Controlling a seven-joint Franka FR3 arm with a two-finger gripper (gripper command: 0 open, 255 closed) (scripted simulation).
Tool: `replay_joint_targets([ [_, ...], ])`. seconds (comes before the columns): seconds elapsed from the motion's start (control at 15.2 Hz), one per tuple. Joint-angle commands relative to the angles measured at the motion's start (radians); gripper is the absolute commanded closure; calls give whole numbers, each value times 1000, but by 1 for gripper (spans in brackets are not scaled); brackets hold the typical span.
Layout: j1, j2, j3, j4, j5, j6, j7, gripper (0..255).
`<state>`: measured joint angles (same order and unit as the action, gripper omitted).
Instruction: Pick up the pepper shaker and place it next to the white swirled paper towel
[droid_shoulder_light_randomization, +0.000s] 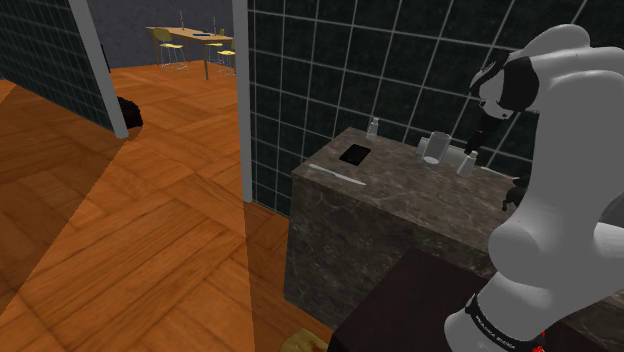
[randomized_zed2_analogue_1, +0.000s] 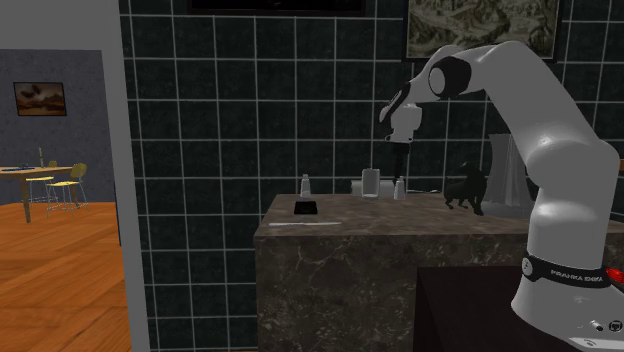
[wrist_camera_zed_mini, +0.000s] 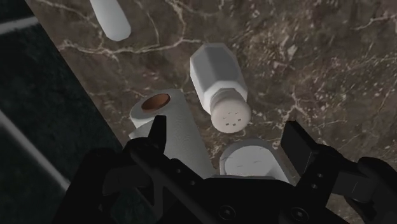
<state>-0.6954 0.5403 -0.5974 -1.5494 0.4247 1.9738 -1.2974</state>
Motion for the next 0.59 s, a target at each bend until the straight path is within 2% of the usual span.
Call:
replay_joint_targets([
  [0.0,1,-22,-9,26,-15,-45,10,0],
  [0.07,-1,-29,-13,42,-21,-67,14,0],
  [0.53,-1,-29,-13,42,-21,-67,14,0],
])
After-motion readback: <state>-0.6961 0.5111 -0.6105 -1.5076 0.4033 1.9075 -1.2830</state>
